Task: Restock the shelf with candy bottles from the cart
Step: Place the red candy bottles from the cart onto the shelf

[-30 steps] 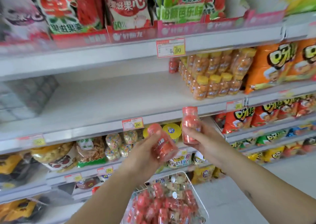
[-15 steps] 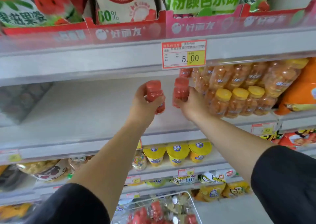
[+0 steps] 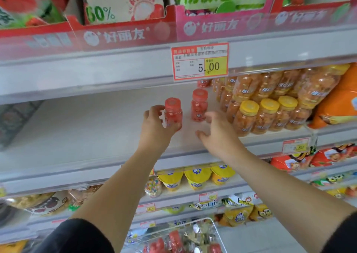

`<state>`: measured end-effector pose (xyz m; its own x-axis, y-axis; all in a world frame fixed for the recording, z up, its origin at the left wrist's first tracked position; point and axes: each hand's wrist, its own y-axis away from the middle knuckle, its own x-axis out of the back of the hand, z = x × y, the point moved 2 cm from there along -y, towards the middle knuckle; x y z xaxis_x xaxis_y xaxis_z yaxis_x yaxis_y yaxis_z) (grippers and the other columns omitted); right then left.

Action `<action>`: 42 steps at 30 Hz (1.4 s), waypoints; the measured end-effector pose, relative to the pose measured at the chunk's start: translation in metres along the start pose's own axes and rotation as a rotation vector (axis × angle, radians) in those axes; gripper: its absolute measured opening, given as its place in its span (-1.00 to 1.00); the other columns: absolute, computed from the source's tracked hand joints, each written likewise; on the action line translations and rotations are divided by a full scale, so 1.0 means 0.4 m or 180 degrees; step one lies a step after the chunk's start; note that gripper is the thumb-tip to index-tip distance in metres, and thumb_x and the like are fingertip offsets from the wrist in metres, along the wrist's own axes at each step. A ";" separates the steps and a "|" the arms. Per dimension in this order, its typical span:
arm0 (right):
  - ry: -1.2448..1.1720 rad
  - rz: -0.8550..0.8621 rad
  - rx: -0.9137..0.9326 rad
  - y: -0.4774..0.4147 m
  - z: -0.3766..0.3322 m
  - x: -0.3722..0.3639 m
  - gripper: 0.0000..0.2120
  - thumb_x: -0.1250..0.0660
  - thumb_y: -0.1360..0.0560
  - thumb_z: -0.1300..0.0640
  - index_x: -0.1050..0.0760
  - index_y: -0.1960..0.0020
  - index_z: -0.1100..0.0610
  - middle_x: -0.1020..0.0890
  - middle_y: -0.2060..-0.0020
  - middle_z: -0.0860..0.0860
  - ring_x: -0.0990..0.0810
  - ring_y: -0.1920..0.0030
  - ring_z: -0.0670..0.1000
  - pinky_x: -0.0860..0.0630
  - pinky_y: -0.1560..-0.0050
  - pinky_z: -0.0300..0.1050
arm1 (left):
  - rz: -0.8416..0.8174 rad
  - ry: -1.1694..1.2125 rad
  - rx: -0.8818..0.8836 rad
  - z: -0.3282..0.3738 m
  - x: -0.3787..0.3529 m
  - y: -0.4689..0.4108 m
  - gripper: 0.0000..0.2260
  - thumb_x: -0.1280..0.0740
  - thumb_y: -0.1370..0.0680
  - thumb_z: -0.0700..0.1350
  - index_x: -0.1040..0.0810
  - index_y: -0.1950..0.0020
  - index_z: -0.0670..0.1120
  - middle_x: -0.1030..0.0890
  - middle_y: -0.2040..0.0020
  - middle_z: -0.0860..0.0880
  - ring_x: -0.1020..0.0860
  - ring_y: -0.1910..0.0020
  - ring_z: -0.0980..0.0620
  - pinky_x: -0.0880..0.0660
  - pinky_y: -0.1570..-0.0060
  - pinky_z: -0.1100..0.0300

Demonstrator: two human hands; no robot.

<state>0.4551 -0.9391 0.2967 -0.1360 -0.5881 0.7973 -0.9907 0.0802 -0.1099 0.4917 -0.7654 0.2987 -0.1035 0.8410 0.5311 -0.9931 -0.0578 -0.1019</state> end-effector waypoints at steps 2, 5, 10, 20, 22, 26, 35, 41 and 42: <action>0.0282 -0.0205 0.0327 0.018 -0.012 -0.012 -0.60 -0.34 -0.55 0.07 -0.45 -0.35 0.15 -0.57 -0.22 0.10 -0.49 -0.26 0.15 -0.43 -0.24 0.02 | 0.0220 -0.0298 -0.0026 -0.002 0.015 0.027 -0.67 -0.53 -0.44 -0.05 -0.45 -0.08 -0.04 -0.43 -0.10 0.01 -0.57 0.02 0.03 -0.38 0.21 0.36; 0.0691 -0.0481 0.0590 0.004 -0.032 -0.035 -0.66 -0.22 -0.59 0.06 -0.49 -0.33 0.10 -0.58 -0.24 0.08 -0.46 -0.27 0.17 -0.43 -0.24 0.07 | 0.0094 -0.0706 -0.0187 -0.001 0.021 0.071 -0.89 -0.45 -0.49 -0.03 -0.54 0.15 0.05 -0.42 -0.11 0.04 -0.59 0.02 0.02 -0.43 0.13 0.26; 0.1063 -0.0563 0.0552 -0.035 -0.026 -0.054 -0.64 -0.11 -0.62 0.00 -0.41 -0.37 0.07 -0.48 -0.36 0.02 -0.37 -0.37 0.14 -0.35 -0.32 0.04 | -0.0687 -0.1819 -0.0246 0.002 0.005 0.068 -0.73 -0.23 -0.59 0.19 -0.52 -0.28 0.29 -0.28 -0.42 0.07 -0.45 -0.32 0.00 -0.36 -0.32 0.00; 0.1221 -0.0598 0.0450 -0.171 0.007 -0.067 -0.58 -0.05 -0.64 -0.02 -0.32 -0.46 0.03 -0.36 -0.44 0.03 -0.23 -0.46 0.15 -0.25 -0.43 0.15 | -0.1009 -0.2350 -0.0606 0.011 -0.076 -0.164 -0.58 -0.15 -0.64 0.10 -0.25 -0.51 0.26 -0.12 -0.58 0.02 -0.23 -0.50 -0.05 -0.19 -0.41 -0.04; 0.1191 -0.0561 0.0439 -0.195 0.016 -0.071 -0.58 -0.03 -0.64 -0.02 -0.31 -0.45 0.05 -0.36 -0.42 0.06 -0.23 -0.46 0.15 -0.24 -0.43 0.18 | -0.1014 -0.2463 -0.0693 0.009 -0.094 -0.210 -0.54 -0.14 -0.64 0.10 -0.17 -0.54 0.26 -0.09 -0.59 0.02 -0.22 -0.50 -0.07 -0.18 -0.41 -0.05; 0.1240 -0.0531 0.0399 -0.230 0.033 -0.081 -0.55 0.05 -0.61 -0.07 -0.32 -0.41 0.05 -0.38 -0.35 0.09 -0.26 -0.42 0.19 -0.25 -0.41 0.25 | -0.1092 -0.2468 -0.0903 0.008 -0.121 -0.284 -0.51 -0.16 -0.64 0.09 -0.11 -0.56 0.26 -0.12 -0.59 0.00 -0.24 -0.49 -0.14 -0.23 -0.43 -0.11; 0.1412 -0.0436 0.0324 -0.250 0.037 -0.080 -0.59 0.02 -0.64 -0.07 -0.26 -0.43 0.03 -0.27 -0.42 0.15 -0.09 -0.50 0.24 -0.08 -0.49 0.27 | -0.1142 -0.2434 -0.1233 0.015 -0.148 -0.359 -0.51 -0.15 -0.66 -0.01 -0.11 -0.57 0.22 -0.19 -0.58 0.01 -0.29 -0.49 -0.15 -0.28 -0.41 -0.20; 0.1420 -0.0456 0.0316 -0.265 0.030 -0.078 -0.57 -0.01 -0.63 -0.08 -0.25 -0.44 0.04 -0.27 -0.40 0.16 -0.09 -0.49 0.23 -0.08 -0.49 0.25 | -0.1152 -0.2411 -0.1222 0.024 -0.168 -0.384 -0.51 -0.12 -0.66 -0.08 -0.10 -0.57 0.19 -0.20 -0.57 0.03 -0.30 -0.48 -0.14 -0.32 -0.38 -0.20; 0.1405 -0.0441 0.0317 -0.268 0.031 -0.075 -0.58 -0.02 -0.63 -0.07 -0.27 -0.43 0.05 -0.28 -0.40 0.16 -0.10 -0.49 0.23 -0.08 -0.49 0.24 | -0.1150 -0.2416 -0.1201 0.026 -0.170 -0.388 -0.50 -0.11 -0.66 -0.09 -0.10 -0.58 0.18 -0.19 -0.57 0.02 -0.30 -0.47 -0.15 -0.32 -0.38 -0.19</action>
<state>0.5653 -0.9399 0.2770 -0.0111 -0.1879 0.9821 -0.9976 -0.0651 -0.0237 0.6523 -0.8193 0.2871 0.0687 0.1874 0.9799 -0.9022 0.4310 -0.0191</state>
